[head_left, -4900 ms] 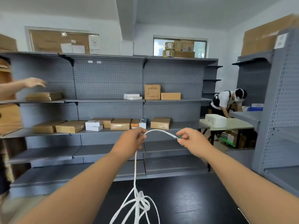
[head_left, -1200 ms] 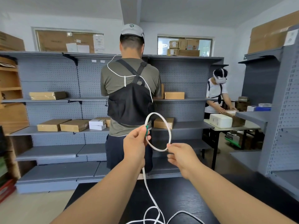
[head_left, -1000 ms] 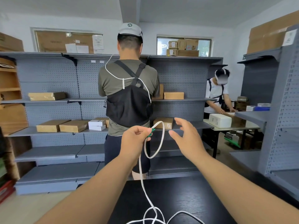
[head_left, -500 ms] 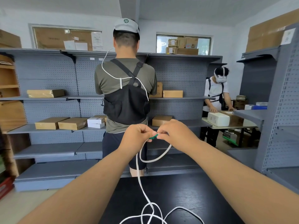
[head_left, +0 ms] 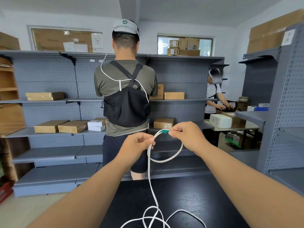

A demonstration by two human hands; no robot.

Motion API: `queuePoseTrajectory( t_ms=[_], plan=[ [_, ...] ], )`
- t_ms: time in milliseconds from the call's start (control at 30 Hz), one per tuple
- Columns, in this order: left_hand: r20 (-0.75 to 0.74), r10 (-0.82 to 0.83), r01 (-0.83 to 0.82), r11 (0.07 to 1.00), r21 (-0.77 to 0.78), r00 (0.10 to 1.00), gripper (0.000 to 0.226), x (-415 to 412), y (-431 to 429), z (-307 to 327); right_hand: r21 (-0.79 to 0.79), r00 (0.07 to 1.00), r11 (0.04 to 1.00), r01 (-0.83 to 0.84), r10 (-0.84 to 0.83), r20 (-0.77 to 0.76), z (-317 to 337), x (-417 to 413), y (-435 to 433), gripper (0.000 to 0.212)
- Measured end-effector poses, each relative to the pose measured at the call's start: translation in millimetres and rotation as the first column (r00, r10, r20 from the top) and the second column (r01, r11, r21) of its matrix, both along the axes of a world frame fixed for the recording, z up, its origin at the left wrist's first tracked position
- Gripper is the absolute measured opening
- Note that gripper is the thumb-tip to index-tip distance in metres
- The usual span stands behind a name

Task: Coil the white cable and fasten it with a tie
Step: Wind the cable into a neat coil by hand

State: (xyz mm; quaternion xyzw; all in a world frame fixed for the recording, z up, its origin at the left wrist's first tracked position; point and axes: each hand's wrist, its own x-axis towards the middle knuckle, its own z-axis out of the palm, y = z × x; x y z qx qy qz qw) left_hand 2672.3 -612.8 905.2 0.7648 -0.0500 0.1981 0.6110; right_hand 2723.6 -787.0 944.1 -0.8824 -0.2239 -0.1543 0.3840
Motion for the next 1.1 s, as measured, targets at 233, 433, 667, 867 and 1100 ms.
queuePoseTrajectory(
  t_ms=[233, 433, 667, 867, 1100],
  plan=[
    [0.031, 0.056, -0.059, 0.991, 0.117, 0.998, 0.010, 3.9, -4.5, -0.7, 0.255, 0.988, 0.965, 0.064, -0.026, -0.150, -10.8, 1.2, -4.7, 0.013],
    [0.062, 0.084, -0.095, 0.974, 0.205, 0.995, 0.010, 8.3, -5.2, 7.8, 0.230, 0.990, 0.971, 0.064, -0.033, -0.137, -12.6, -0.7, -8.3, 0.013],
    [0.074, 0.049, -0.066, 0.967, 0.246, 0.996, 0.010, 8.2, -3.1, 23.8, -0.016, 0.999, 1.000, -0.006, 0.006, -0.037, 1.0, -1.5, -11.5, 0.033],
    [0.062, 0.015, -0.035, 0.942, 0.334, 0.998, 0.009, 7.2, -3.5, 32.4, -0.223, 0.995, 0.975, -0.009, 0.031, 0.093, 6.4, -4.8, -5.5, 0.036],
    [0.052, 0.021, -0.040, 0.914, 0.405, 0.998, 0.006, 7.7, -0.8, 35.6, -0.385, 0.976, 0.920, 0.075, 0.011, 0.216, 9.2, -4.8, 2.3, 0.028]
  ],
)
